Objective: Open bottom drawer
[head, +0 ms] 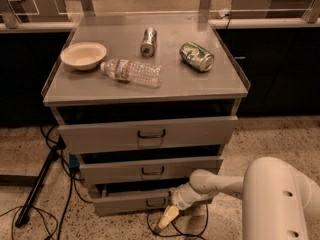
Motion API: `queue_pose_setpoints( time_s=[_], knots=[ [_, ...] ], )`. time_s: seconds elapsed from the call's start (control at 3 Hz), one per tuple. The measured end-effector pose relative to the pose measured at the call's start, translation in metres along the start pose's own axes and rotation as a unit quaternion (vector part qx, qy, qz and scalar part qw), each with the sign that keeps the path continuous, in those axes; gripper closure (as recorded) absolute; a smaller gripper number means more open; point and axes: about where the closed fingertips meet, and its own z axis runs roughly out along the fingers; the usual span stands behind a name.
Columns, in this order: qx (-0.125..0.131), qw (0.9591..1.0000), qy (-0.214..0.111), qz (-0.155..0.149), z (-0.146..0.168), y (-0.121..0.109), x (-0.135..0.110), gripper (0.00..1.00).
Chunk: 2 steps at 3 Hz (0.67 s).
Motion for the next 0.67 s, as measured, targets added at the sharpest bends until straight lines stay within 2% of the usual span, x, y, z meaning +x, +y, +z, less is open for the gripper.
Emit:
queue_pose_setpoints(
  time_s=[0.33, 0.67],
  knots=[
    [0.001, 1.0, 0.004, 0.005, 0.009, -0.006, 0.004, 0.0],
    [0.018, 0.9998, -0.006, -0.006, 0.003, -0.019, -0.009, 0.0]
  ],
)
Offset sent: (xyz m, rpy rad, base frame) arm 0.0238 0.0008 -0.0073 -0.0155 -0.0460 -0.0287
